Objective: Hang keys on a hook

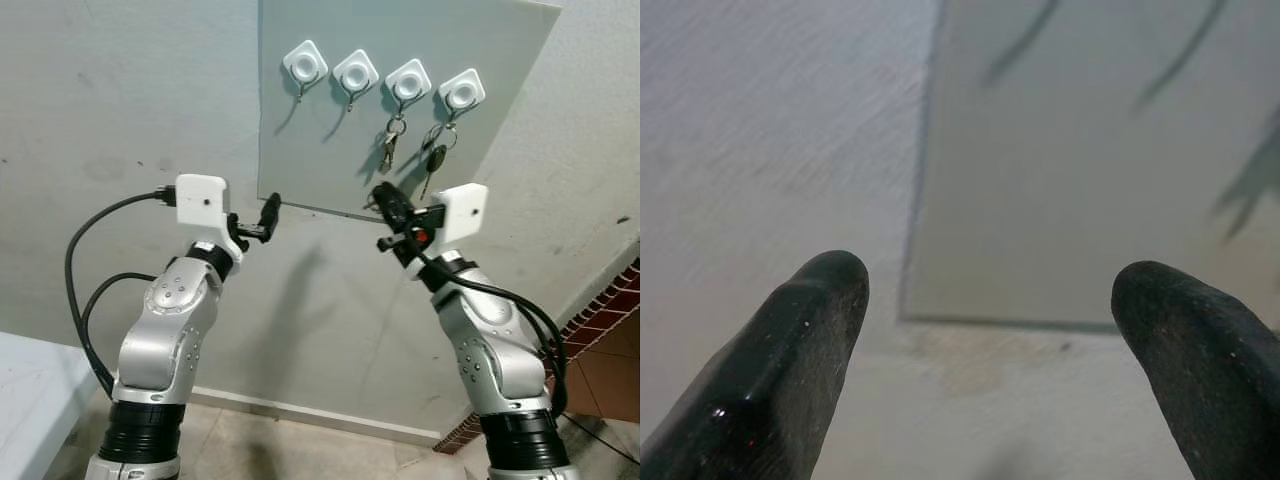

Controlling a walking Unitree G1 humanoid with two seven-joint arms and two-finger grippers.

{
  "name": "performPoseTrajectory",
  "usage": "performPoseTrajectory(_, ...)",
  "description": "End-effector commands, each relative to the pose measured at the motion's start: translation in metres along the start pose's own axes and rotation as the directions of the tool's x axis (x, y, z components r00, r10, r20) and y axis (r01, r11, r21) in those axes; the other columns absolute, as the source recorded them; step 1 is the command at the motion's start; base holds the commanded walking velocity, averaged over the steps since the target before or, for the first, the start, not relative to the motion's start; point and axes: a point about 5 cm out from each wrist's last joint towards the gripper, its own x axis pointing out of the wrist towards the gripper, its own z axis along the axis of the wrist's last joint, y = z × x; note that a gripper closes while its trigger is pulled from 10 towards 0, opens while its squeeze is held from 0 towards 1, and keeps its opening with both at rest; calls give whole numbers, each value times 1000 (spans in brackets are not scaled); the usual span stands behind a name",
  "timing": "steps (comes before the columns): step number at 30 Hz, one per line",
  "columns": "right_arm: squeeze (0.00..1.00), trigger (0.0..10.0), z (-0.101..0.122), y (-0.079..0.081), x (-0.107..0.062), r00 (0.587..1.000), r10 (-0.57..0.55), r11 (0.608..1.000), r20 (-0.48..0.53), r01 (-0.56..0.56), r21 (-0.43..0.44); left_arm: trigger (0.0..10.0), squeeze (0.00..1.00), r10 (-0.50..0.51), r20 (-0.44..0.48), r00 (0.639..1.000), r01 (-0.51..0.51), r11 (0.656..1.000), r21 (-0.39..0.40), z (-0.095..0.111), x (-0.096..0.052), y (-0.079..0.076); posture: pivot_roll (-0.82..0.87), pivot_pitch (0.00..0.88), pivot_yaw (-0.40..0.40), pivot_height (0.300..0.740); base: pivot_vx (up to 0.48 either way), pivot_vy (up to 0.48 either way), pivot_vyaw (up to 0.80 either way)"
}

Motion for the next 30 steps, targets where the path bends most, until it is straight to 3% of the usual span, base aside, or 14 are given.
performPoseTrajectory(1,0,10000,15,3,10,998,45,999,45,-45,-3,10000,0,-48,36,998,47,998,31,13,4,-8,30,0,-100,740,0,0,0)
performPoseTrajectory(7,0,10000,32,8,30,990,91,996,110,-92,8,10000,0,-77,80,994,74,996,42,28,12,-13,29,7,-98,740,0,0,0)
performPoseTrajectory(14,0,10000,41,9,40,984,86,996,155,-91,23,10000,0,-77,91,993,74,996,40,31,15,-14,27,5,-96,740,0,0,0)
performPoseTrajectory(30,0,10000,53,7,57,973,-20,997,229,3,76,10000,0,-72,114,991,69,997,31,37,19,-16,23,0,-96,740,0,0,0)
